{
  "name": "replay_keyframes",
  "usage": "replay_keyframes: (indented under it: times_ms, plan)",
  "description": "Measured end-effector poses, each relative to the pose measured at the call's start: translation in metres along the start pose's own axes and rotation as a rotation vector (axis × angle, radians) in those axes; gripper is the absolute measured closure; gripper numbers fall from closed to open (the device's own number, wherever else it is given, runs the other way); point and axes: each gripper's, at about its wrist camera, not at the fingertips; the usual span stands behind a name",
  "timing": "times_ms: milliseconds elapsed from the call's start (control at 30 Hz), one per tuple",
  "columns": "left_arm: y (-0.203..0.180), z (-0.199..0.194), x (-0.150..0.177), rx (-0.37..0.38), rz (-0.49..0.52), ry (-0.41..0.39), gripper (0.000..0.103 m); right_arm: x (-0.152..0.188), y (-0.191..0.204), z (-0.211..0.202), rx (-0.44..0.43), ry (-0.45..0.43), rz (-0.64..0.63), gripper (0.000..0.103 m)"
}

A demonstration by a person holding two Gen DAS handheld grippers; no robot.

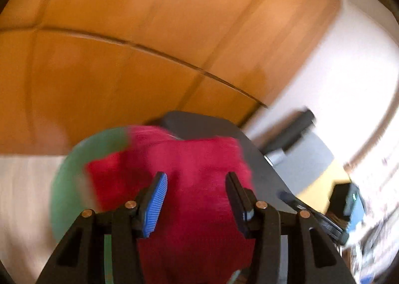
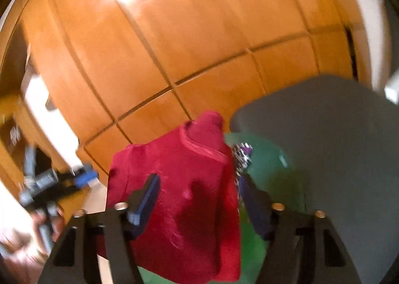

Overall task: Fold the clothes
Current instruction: 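Carry the sweater with both grippers over the green glass table, then lower the sweater onto the clothes stack and open both grippers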

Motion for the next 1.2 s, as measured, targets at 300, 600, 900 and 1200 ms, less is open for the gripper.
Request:
replay_keyframes:
  times_ms: [300,600,900,1200]
  plan:
    - [0.029,0.120,-0.034,-0.413,0.190,0.153,0.063,-0.037,0.017,0.086,0.126,0.171,-0.173,0.059]
    - [0.068,0.128,-0.030,-0.464,0.114,0.209,0.062,-0.065,-0.007,0.164,0.216,0.263,-0.173,0.059]
    - [0.039,0.124,-0.035,-0.459,0.183,0.098,0.063,-0.058,-0.007,0.130,0.275,0.200,-0.156,0.020]
    - [0.024,0.005,0.022,-0.501,-0.073,-0.102,0.059,-0.011,-0.009,0.022,0.364,0.038,-0.074,0.012]
Point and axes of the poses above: each gripper's, at about its wrist camera, not at the fingertips, and z roughly the way its jaws point, y to its left, x to its underside, and after that the axes turned 7 degrees about -z, right-handed
